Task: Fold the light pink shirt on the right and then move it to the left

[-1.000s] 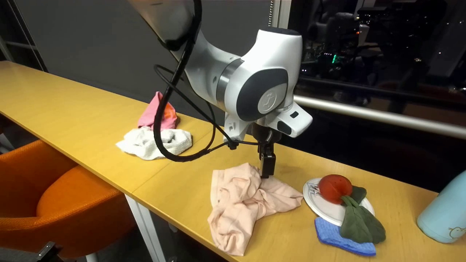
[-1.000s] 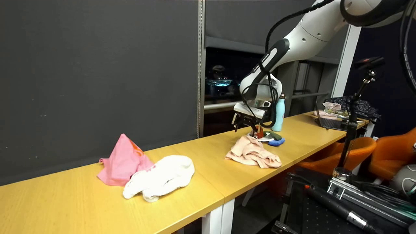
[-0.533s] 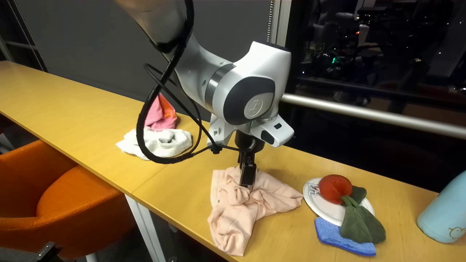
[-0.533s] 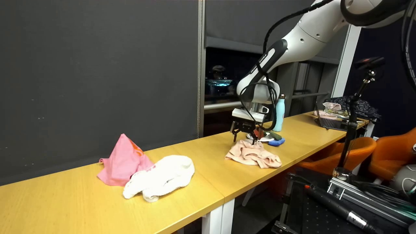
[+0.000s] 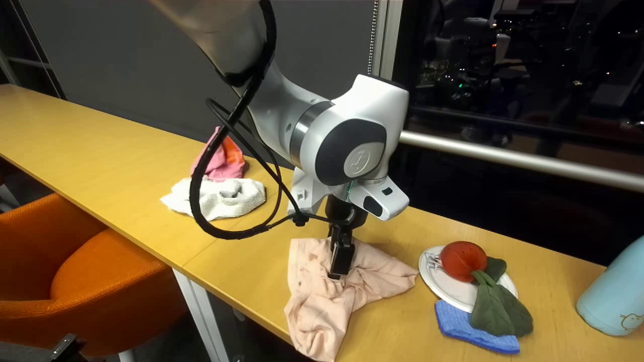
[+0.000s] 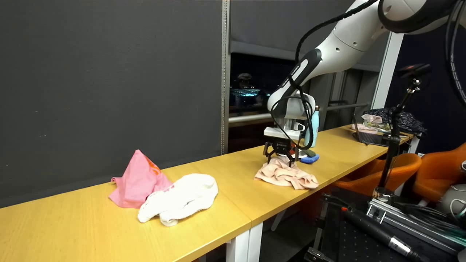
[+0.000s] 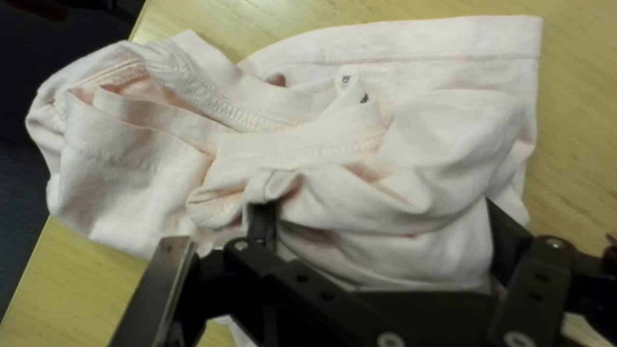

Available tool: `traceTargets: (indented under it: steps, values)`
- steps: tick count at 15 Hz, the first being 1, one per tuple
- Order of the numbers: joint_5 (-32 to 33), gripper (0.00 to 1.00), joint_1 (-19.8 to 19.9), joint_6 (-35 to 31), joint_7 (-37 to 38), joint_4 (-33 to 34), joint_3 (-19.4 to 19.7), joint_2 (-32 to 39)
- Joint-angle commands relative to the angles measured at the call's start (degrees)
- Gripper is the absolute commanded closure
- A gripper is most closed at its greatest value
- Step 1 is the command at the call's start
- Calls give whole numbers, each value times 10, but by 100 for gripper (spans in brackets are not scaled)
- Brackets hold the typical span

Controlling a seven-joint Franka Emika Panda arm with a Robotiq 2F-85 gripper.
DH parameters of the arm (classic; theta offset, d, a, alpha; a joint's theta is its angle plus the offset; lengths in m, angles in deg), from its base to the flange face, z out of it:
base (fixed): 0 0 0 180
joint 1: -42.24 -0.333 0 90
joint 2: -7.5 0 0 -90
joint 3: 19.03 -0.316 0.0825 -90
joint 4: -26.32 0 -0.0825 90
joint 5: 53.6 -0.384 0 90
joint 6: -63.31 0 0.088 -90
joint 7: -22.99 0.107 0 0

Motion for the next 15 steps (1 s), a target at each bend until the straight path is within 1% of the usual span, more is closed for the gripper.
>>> traceTargets:
  steps: [1,2,3,4,5,6,9,11,12,13,14,15]
  values:
    - [13,0,-8,12,3,4,20,8]
    - [16,0,-10,10,4,4,23,10]
    - [16,25,-9,11,2,6,22,12]
    - [19,26,-11,11,4,6,24,14]
    - [20,32,-12,11,3,7,23,15]
    - [20,42,-13,10,4,7,24,16]
    - [29,65,-24,3,13,6,32,14]
    - [47,80,-40,-11,25,7,43,11]
    - [63,86,-54,-23,36,5,52,9]
    - [79,95,-67,-34,48,4,61,7]
    - [94,99,-78,-41,58,3,67,2]
    - [106,100,-86,-49,67,6,71,4]
